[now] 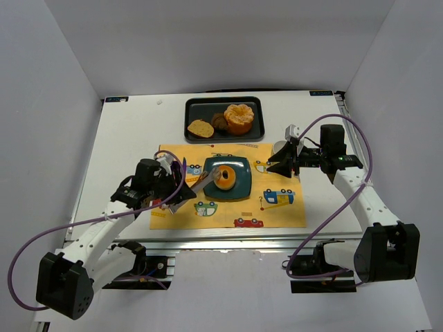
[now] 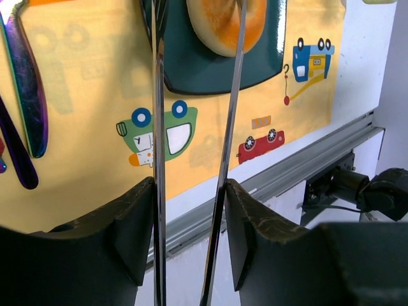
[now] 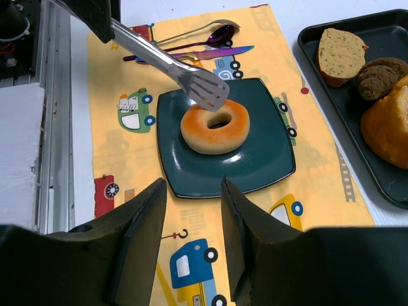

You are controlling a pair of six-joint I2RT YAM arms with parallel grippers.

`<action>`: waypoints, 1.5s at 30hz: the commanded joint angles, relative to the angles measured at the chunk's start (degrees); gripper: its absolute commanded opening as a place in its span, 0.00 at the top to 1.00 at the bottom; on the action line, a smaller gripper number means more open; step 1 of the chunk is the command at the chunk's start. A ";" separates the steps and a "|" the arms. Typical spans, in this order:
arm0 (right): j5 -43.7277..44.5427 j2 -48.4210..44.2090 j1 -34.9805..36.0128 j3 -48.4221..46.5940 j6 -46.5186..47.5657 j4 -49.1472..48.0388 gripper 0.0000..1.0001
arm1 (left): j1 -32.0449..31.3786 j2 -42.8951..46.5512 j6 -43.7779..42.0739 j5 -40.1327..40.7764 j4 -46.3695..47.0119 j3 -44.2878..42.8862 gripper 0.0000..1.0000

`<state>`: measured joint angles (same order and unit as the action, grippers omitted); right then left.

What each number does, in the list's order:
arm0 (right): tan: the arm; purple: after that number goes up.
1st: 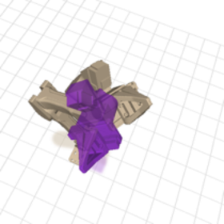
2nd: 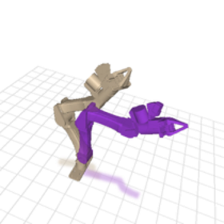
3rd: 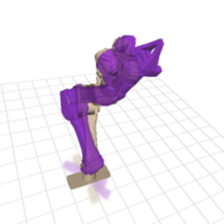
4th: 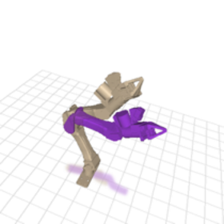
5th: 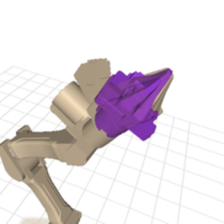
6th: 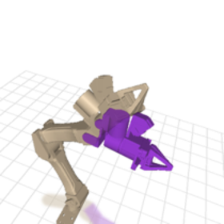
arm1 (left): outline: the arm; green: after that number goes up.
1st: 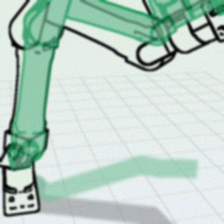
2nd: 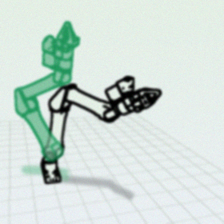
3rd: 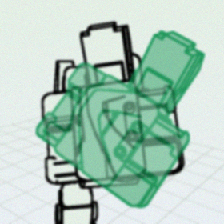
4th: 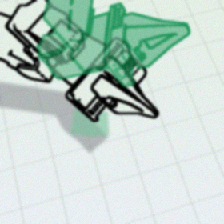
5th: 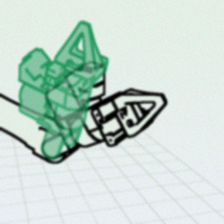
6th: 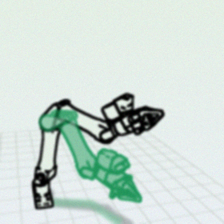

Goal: Place the bread

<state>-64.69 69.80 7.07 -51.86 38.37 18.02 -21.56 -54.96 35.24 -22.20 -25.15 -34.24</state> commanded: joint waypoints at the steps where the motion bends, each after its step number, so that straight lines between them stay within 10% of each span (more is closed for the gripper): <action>1: -1.14 -1.07 -0.39 -0.35 -0.05 -0.44 0.54 | -0.06 0.99 0.18 2.59 1.24 -2.93 0.44; 6: -1.41 -1.25 -0.30 -0.35 -0.05 -0.36 0.54 | 0.03 1.17 0.26 9.17 1.15 -6.54 0.55; 11: -1.41 -1.42 -0.30 -0.35 0.04 -0.35 0.54 | 0.29 0.82 -0.79 18.31 -0.16 -11.02 1.00; 17: -2.02 -1.07 -0.39 -1.14 0.30 -0.44 0.53 | 8.62 -3.83 -9.48 37.22 -5.00 -11.55 1.00; 28: -2.20 -1.16 -0.39 -3.16 1.80 1.58 0.50 | 24.89 -22.01 -44.11 27.85 16.26 -5.67 1.00; 34: -1.41 -1.16 -0.39 -3.69 3.29 2.98 0.46 | 32.28 -32.65 -48.34 13.16 16.54 -6.01 0.85; 39: -0.36 0.24 -0.39 -3.60 4.26 4.38 0.41 | 34.04 -37.33 -47.73 14.37 13.89 -7.86 0.23; 45: 5.25 1.83 0.74 -3.87 -2.66 1.42 0.11 | 34.57 -31.54 -43.78 16.57 15.13 -6.36 0.02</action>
<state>-62.85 70.94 7.20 -53.41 39.99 21.23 12.86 -89.52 -10.00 -5.48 -6.02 -42.17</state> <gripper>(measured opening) 0.870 0.952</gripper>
